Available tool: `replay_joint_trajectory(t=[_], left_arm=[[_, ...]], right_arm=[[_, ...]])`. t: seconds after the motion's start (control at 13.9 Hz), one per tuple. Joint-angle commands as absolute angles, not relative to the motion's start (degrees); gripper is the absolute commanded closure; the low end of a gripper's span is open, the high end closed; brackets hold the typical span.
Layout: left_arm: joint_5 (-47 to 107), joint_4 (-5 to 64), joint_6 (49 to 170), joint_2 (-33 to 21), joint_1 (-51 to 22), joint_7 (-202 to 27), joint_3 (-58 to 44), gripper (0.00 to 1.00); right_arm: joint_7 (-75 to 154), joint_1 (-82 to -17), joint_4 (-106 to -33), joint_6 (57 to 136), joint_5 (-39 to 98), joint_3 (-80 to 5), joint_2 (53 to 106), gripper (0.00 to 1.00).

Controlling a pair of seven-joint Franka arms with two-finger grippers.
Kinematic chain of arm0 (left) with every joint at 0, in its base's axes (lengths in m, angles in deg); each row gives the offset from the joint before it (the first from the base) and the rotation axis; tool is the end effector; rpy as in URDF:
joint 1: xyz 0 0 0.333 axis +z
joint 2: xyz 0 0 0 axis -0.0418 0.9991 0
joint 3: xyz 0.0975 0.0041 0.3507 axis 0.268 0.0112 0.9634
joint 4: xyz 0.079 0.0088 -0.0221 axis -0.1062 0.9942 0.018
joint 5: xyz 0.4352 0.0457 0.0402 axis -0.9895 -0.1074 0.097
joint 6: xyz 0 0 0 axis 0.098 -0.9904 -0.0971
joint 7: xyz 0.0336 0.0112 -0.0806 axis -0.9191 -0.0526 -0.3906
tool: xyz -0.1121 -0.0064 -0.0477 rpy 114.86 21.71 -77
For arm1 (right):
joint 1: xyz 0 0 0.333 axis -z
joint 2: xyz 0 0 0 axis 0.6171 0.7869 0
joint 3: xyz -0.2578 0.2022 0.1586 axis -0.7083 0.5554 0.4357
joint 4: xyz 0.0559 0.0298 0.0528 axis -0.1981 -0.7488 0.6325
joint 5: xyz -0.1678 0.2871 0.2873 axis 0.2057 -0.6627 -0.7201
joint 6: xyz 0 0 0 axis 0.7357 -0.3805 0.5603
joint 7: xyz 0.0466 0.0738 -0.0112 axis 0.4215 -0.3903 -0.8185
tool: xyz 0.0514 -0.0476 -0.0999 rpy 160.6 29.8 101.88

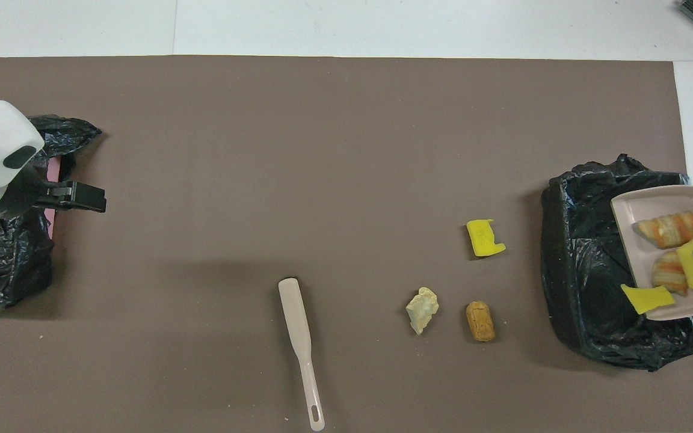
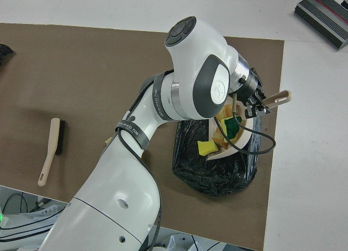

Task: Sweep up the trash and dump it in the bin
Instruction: 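Tilt the dustpan with the right gripper to dump debris into the bag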

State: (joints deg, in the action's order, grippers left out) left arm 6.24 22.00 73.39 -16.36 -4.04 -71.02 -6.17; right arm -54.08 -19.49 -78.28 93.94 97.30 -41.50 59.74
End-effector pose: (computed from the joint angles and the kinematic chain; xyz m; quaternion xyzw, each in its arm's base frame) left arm 0.6050 -0.0451 0.5742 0.9989 -0.0434 0.0071 0.0142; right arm 0.5632 -0.2009 0.5505 0.6151 0.7285 -0.2233 0.2028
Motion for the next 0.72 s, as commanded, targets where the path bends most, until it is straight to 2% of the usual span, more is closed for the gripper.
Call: replay_joint_trajectory(t=[0.0, 0.29, 0.65], left_arm=[[5.09, 14.9, 66.77, -14.33, -2.83, -70.52, -6.74, 0.0], [5.01, 9.61, 61.83, -13.97, -2.83, -70.96, -6.74, 0.0], [4.74, 10.92, 61.83, -14.85, -2.22, -70.17, -6.39, 0.0]], right_arm=[[-49.12, -23.05, -80.45, 91.53, 104.0, -41.31, 57.05, 1.0], [-46.47, -28.95, -80.45, 86.78, 111.3, -41.31, 56.08, 1.0], [-46.73, -31.69, -79.23, 86.42, 115.35, -41.22, 54.94, 1.0]])
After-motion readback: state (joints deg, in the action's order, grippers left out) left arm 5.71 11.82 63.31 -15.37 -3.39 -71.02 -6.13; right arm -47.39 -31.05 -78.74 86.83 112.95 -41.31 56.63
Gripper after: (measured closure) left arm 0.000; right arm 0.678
